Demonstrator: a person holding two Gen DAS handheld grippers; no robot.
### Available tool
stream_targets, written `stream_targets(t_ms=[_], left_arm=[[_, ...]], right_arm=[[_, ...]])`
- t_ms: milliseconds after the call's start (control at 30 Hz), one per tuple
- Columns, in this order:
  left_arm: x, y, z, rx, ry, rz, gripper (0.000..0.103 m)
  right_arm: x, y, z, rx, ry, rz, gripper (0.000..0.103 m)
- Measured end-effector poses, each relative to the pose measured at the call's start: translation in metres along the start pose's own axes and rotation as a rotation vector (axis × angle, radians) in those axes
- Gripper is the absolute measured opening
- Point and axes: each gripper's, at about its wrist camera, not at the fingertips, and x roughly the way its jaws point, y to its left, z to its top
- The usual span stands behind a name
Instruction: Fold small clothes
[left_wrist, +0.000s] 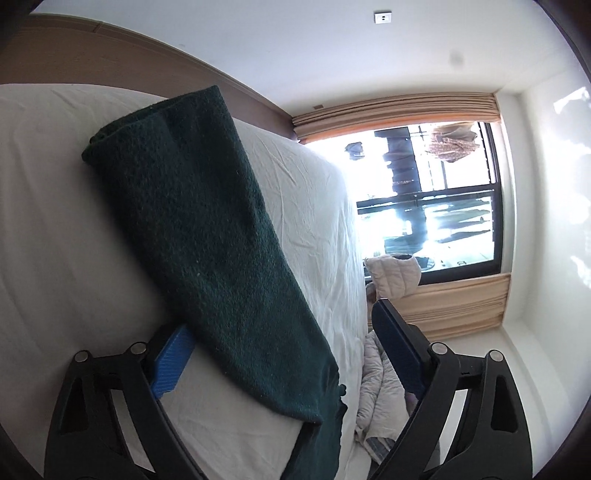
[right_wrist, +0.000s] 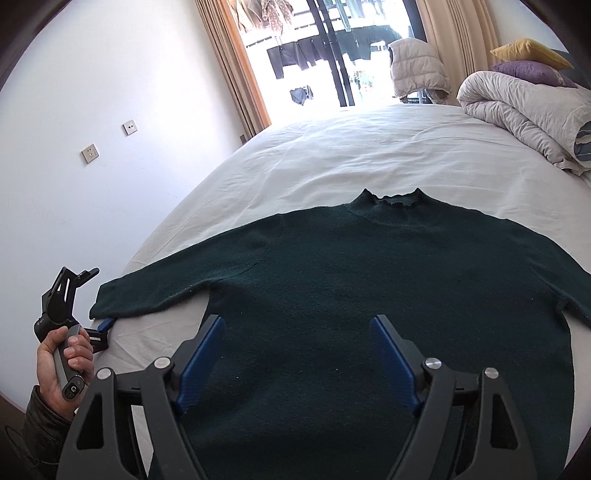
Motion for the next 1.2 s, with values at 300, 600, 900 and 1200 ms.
stream_targets(t_ms=[300,600,900,1200], left_arm=[[-0.005,0.042,0.028,-0.096,-0.047,0.000,0.040],[-0.014,0.084,0.045,-0.204,-0.102,-0.048,0.022],[-0.021,0.060,0.024,-0.065,-0.140,0.043,0.006],[0.031,-0.092,-0.074,0.870,-0.081,0.241,0.006]], right_arm=[[0.000,0.000,-0.002,0.011,-0.002,-0.003,0.079],[-0.002,0.001,-0.004,0.021,0.002,0.006,0.078],[-0.003,-0.002,-0.004,0.022,0.005,0.012,0.074],[0.000,-0.044,0.013,0.115,0.045,0.088,0.074]])
